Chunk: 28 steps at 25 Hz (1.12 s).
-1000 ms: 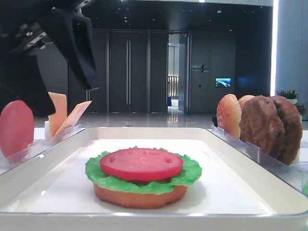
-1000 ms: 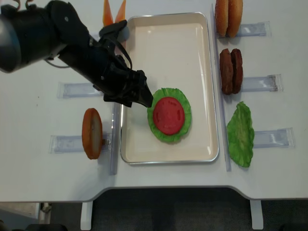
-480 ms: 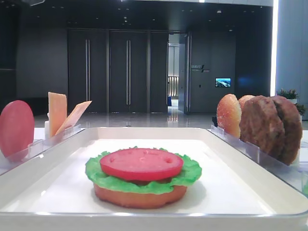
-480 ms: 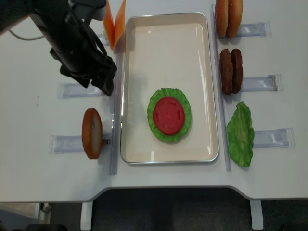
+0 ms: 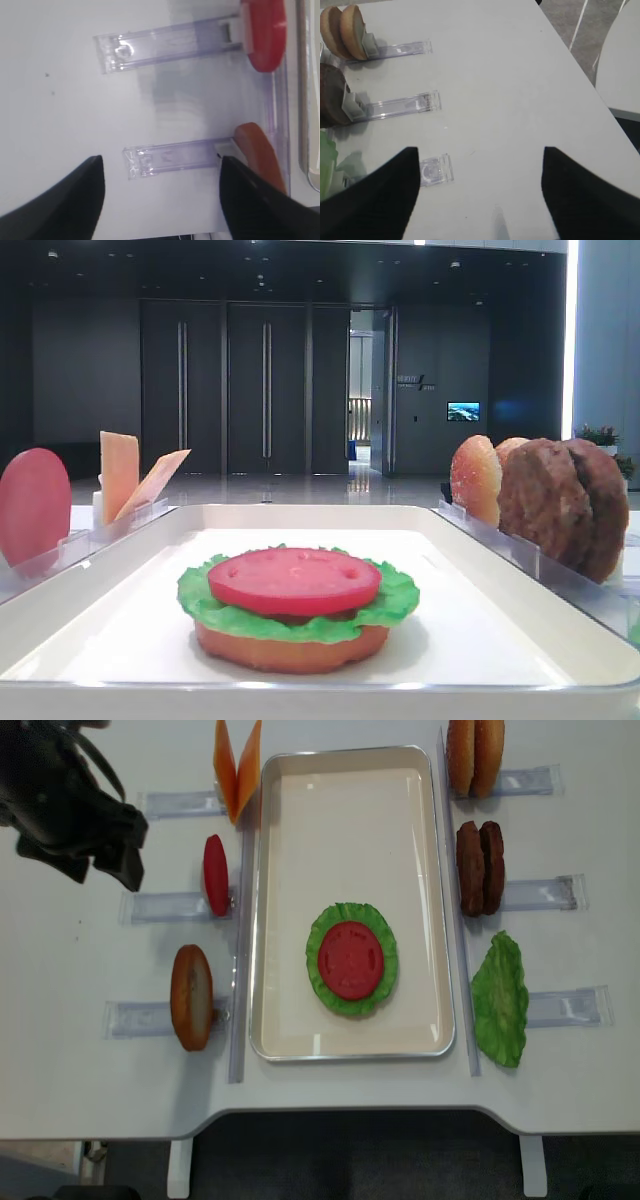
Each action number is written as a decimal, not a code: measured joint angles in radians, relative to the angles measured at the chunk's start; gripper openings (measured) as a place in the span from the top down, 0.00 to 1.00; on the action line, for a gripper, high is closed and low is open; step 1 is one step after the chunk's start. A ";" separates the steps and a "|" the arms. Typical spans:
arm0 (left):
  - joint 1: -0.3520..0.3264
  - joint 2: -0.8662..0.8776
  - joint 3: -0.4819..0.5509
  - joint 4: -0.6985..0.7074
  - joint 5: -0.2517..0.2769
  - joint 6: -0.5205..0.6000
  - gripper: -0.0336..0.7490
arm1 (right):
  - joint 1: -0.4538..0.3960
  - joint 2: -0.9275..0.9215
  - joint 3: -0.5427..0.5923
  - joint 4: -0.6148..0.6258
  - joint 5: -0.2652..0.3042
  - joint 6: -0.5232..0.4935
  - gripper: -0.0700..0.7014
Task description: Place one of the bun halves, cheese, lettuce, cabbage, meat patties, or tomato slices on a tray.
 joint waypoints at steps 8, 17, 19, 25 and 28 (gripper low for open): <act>0.130 -0.128 0.000 -0.003 0.006 0.049 0.27 | 0.000 0.000 0.000 0.000 0.000 0.000 0.28; 0.131 -0.495 0.223 -0.018 0.021 0.060 0.27 | 0.000 0.000 0.000 0.000 0.000 0.000 0.28; 0.131 -0.595 0.292 -0.022 0.026 0.063 0.27 | 0.000 0.000 0.000 0.000 0.000 0.000 0.28; 0.131 -0.885 0.431 -0.033 0.027 0.064 0.27 | 0.000 0.000 0.000 0.000 0.000 0.000 0.28; 0.131 -1.000 0.489 -0.050 0.027 0.064 0.27 | 0.000 0.000 0.000 0.000 0.000 0.000 0.28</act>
